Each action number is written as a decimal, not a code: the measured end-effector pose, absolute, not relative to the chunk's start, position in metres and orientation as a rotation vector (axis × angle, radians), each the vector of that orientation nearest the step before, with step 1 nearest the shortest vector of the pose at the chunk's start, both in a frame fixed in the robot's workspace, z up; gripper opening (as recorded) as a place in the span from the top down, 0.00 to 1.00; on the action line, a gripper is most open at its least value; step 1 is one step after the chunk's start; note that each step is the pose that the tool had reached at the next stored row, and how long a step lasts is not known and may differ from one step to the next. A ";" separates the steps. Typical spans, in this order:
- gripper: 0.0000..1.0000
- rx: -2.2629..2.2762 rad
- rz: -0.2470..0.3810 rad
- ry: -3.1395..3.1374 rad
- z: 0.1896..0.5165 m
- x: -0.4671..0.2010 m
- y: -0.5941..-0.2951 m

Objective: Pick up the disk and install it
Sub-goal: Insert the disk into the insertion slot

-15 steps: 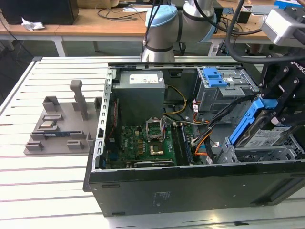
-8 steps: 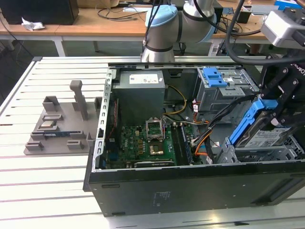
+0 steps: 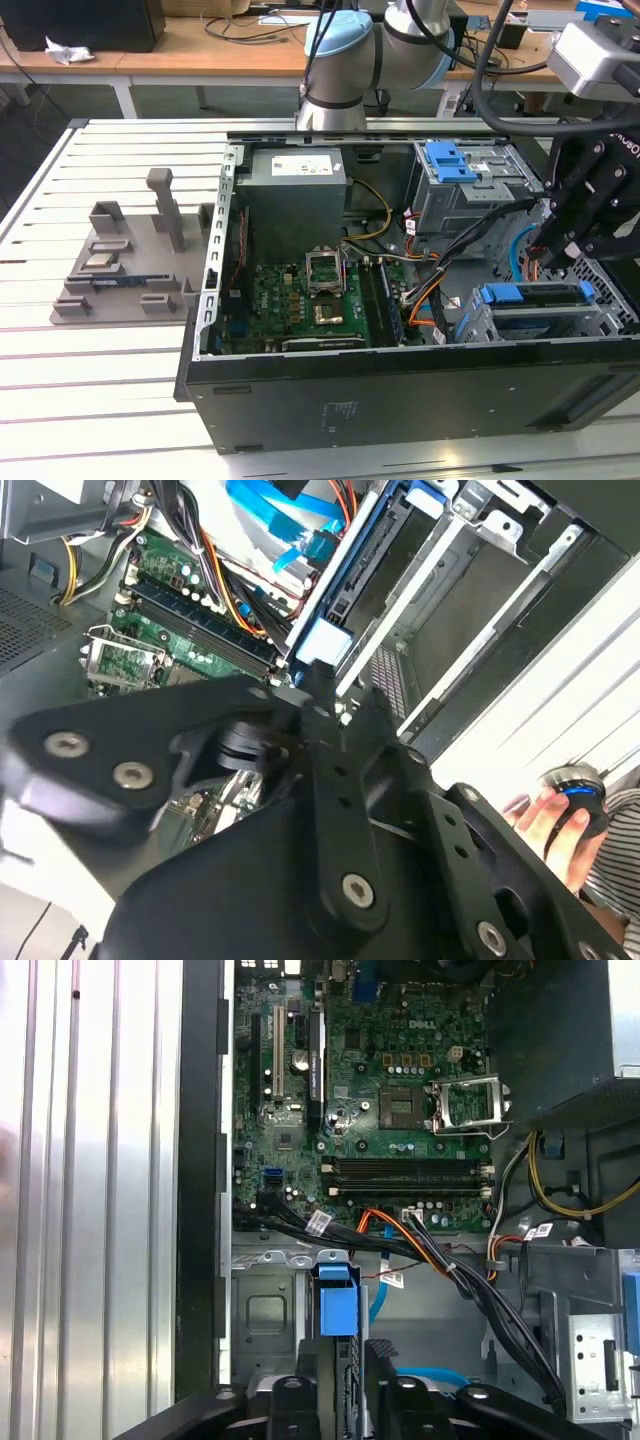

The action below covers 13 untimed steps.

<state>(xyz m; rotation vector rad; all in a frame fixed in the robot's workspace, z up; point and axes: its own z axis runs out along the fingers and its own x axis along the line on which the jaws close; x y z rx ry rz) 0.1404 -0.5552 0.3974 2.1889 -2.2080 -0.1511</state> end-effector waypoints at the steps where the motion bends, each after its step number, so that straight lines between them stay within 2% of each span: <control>1: 0.70 2.189 -0.151 -2.208 0.397 0.140 -0.555; 2: 0.76 2.189 -0.151 -2.208 0.397 0.140 -0.555; 3: 0.88 2.189 -0.151 -2.208 0.397 0.140 -0.555; 13: 0.89 2.189 -0.152 -2.208 0.396 0.145 -0.554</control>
